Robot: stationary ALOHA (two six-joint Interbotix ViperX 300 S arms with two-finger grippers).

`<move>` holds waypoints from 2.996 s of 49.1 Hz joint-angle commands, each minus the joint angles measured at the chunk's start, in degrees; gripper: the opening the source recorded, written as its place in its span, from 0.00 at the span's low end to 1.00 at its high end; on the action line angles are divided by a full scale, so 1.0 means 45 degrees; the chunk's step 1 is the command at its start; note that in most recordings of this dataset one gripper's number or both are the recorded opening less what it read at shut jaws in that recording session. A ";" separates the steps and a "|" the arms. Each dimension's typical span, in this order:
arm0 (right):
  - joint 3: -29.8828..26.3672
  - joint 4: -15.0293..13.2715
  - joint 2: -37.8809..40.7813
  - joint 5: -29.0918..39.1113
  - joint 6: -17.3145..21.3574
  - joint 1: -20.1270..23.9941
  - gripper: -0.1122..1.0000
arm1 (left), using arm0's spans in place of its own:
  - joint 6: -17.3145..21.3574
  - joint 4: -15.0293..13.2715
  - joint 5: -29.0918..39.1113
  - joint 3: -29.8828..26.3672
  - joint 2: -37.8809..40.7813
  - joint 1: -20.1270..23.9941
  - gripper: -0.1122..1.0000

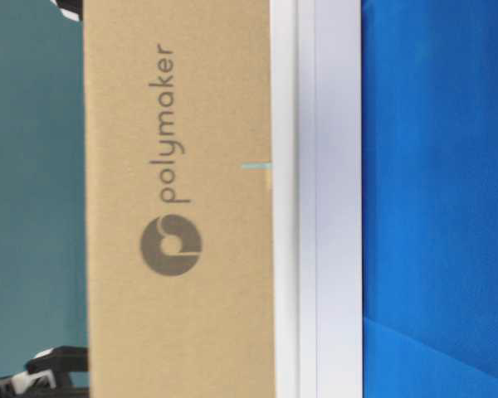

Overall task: Place the cardboard box on the stand after clamping it between your arms.
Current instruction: 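Lift the clamped box and carry it back toward the white stand, then lower the box onto the white stand with both grippers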

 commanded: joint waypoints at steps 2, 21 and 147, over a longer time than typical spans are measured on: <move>-0.1270 0.0293 0.0117 -0.1172 0.0156 -0.0332 0.97 | -0.0039 -0.0039 -0.0684 -0.1387 0.0039 0.0215 0.85; -0.1328 0.0508 0.0703 -0.1895 -0.1211 -0.1680 0.97 | 0.1367 0.0039 -0.0801 -0.1719 0.0547 0.1523 0.85; -0.3672 0.6777 0.6387 -0.1523 -1.1758 -0.8477 0.97 | 0.5137 0.0039 -0.2715 -0.2539 0.4414 0.6484 0.85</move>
